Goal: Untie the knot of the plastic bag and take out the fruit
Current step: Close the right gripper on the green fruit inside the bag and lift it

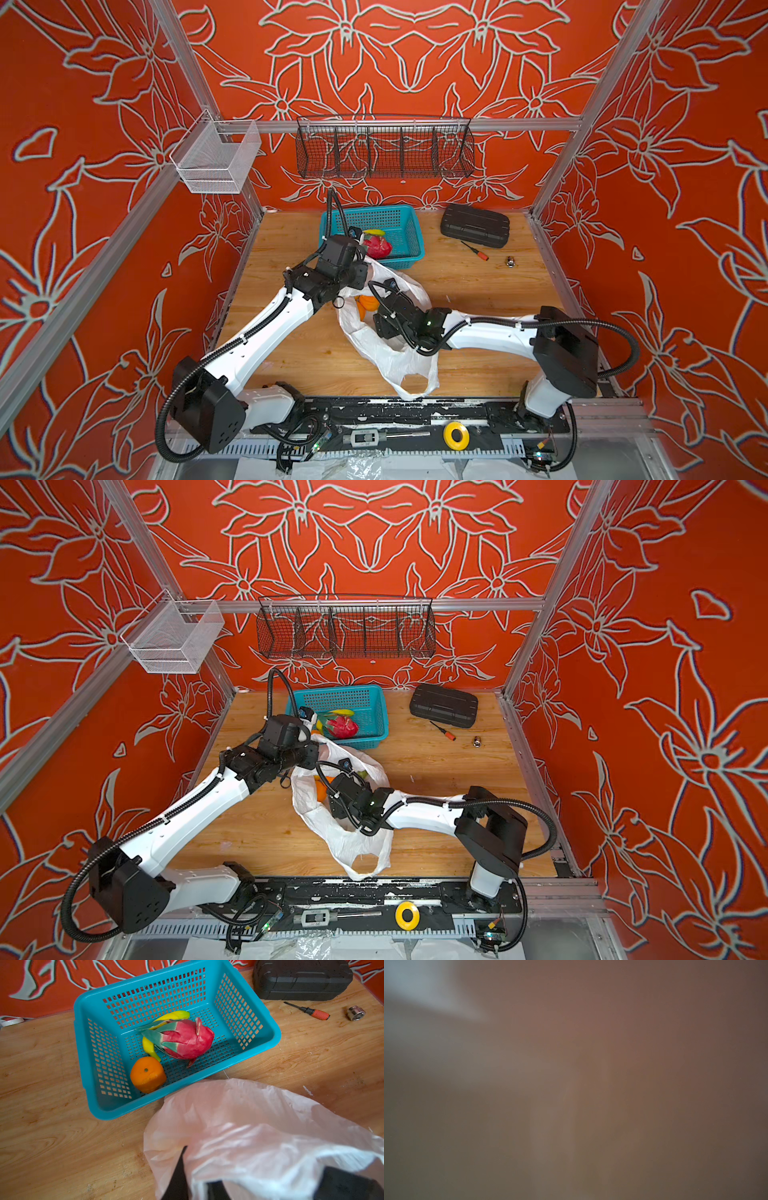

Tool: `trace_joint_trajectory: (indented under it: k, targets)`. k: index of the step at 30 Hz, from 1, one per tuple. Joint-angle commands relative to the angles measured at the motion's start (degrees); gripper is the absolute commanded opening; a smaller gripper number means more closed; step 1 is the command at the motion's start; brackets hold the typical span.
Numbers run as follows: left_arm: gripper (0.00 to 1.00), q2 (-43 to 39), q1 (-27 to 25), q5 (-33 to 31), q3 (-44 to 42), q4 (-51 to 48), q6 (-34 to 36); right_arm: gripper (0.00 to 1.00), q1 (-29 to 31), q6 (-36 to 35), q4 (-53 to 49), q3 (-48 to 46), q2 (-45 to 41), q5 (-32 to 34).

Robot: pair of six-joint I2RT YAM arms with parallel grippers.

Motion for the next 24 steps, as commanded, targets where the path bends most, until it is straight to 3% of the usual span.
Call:
trace_joint_trajectory:
  k: [1, 8, 18, 24]
  targets:
    - [0.13, -1.9, 0.4, 0.5, -0.9, -1.0, -0.6, 0.95, -0.9, 1.9, -3.7, 2.9, 2.6, 3.3]
    - [0.13, -2.6, 0.4, 1.9, -2.2, -0.4, -1.7, 0.96, -3.3, 0.3, 2.4, 4.0, 7.4, 4.7]
    - [0.13, -3.3, 0.4, 1.9, -3.6, -0.2, -1.9, 0.61, -5.3, -2.8, 5.5, 2.3, 7.0, 0.4]
    - [0.15, -2.6, 0.4, 2.0, -3.7, -0.1, -2.1, 0.57, -5.3, -4.4, 6.4, -0.5, 1.5, -3.3]
